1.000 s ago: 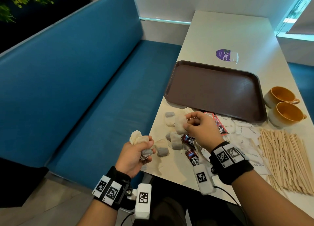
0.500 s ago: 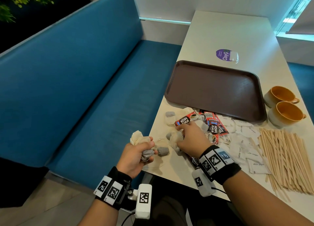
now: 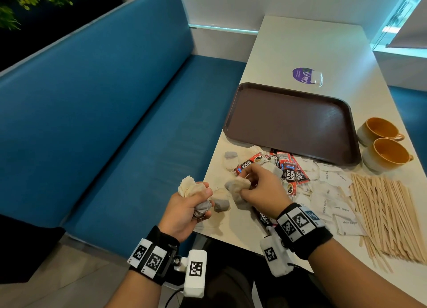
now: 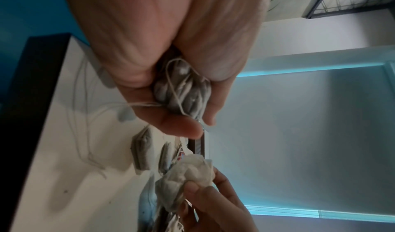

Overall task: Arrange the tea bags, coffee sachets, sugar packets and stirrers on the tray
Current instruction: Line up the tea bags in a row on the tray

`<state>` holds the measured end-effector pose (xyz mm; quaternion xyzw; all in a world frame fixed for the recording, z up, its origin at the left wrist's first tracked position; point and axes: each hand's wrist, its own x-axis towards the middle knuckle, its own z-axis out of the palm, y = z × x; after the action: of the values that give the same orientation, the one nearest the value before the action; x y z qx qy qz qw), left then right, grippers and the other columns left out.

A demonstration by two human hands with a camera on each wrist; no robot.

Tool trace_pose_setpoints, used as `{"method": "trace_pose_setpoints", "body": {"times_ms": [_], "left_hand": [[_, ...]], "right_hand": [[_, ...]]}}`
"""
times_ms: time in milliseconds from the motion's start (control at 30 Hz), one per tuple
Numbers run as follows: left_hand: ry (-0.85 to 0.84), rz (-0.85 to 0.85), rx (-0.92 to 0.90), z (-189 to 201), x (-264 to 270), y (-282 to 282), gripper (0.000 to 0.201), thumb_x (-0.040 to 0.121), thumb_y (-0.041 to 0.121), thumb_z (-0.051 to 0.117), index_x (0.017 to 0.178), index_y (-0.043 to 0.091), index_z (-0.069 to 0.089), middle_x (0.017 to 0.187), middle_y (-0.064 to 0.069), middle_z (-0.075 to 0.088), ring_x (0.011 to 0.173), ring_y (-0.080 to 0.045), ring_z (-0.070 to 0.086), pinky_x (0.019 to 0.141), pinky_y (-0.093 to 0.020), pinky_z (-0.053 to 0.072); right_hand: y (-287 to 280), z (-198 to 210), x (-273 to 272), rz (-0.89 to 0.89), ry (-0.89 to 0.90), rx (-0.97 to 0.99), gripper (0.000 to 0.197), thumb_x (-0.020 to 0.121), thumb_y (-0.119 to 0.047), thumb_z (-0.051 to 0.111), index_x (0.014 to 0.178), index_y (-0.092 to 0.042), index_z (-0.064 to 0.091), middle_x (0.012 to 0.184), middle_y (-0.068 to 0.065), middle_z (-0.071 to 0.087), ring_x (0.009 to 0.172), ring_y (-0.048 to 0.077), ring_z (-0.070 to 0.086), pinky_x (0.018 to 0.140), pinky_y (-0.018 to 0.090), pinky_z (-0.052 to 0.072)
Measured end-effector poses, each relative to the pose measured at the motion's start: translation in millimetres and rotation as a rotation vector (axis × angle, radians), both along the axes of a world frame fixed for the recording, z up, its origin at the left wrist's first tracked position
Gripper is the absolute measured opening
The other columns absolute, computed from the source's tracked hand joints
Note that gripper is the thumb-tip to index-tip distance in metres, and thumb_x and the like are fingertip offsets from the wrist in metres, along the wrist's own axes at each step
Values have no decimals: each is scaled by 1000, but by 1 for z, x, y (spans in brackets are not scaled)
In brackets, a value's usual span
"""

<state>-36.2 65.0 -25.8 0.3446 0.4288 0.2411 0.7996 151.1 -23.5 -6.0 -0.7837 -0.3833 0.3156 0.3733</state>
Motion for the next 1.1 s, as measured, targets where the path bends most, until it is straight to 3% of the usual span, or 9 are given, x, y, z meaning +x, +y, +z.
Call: {"method": "trace_pose_setpoints", "body": {"times_ms": [100, 167, 233, 400, 500, 600, 733, 967, 1100], "left_hand": [[-33, -17, 28, 3, 4, -4, 18, 87, 16, 72, 98, 4, 64, 77, -11, 51, 66, -21, 50, 51, -28, 45], [-8, -31, 45, 4, 8, -8, 28, 87, 28, 71, 101, 4, 65, 77, -7, 57, 64, -19, 56, 50, -29, 48], [-35, -41, 6, 6, 13, -12, 44, 88, 41, 65, 110, 3, 65, 83, -7, 63, 64, -19, 61, 50, -30, 50], [-233, -205, -107, 5, 20, -19, 76, 77, 72, 64, 122, 11, 66, 105, -15, 71, 79, -22, 67, 63, -33, 54], [-228, -257, -61, 1, 21, -24, 66, 70, 41, 88, 124, 12, 66, 111, -15, 66, 87, -20, 65, 68, -35, 54], [-197, -245, -46, 0, 22, -28, 43, 78, 17, 79, 119, 10, 69, 108, -17, 64, 89, -21, 63, 69, -35, 52], [-237, -224, -58, -3, 16, -24, 55, 75, 12, 80, 126, 8, 64, 105, -15, 66, 89, -22, 63, 67, -34, 54], [-241, -28, -84, -9, -8, -5, 48, 67, -9, 70, 111, 8, 63, 84, -6, 60, 74, -22, 60, 57, -31, 52], [-239, 9, -96, -12, -21, 5, 45, 67, -8, 73, 105, 14, 64, 82, -1, 58, 78, -21, 57, 60, -31, 53]], "right_hand": [[-4, 9, 2, -88, 212, 127, 37, 74, 15, 64, 101, -11, 63, 86, 13, 69, 70, 8, 63, 62, 21, 54], [-7, 14, 4, -102, 426, 185, 44, 75, 24, 62, 107, -6, 61, 84, 27, 63, 74, 28, 62, 72, 43, 58], [-8, 16, 3, -70, 612, 208, 45, 77, 26, 64, 112, -2, 61, 82, 25, 59, 74, 34, 58, 76, 54, 57], [-6, 18, -9, 24, 565, 88, 37, 77, 19, 73, 102, -7, 67, 67, 8, 64, 58, 18, 56, 56, 25, 48], [-5, 15, -17, 7, 522, 110, 32, 76, 17, 73, 100, -4, 68, 67, 14, 67, 59, 18, 59, 63, 29, 55], [-5, 11, -23, 31, 357, 138, 32, 73, 8, 78, 96, -13, 70, 81, 14, 75, 66, 15, 60, 69, 34, 56], [-3, 8, -28, -4, 231, 180, 33, 70, -8, 87, 94, -23, 70, 87, -8, 73, 64, 9, 47, 65, 24, 47], [19, -1, -10, 28, -8, 7, 9, 86, -21, 77, 94, -22, 72, 82, -4, 67, 73, 10, 59, 74, 30, 47], [31, -15, -18, 319, -290, -263, 45, 82, -39, 78, 122, -23, 65, 113, 1, 59, 100, 17, 62, 85, 28, 47]]}}
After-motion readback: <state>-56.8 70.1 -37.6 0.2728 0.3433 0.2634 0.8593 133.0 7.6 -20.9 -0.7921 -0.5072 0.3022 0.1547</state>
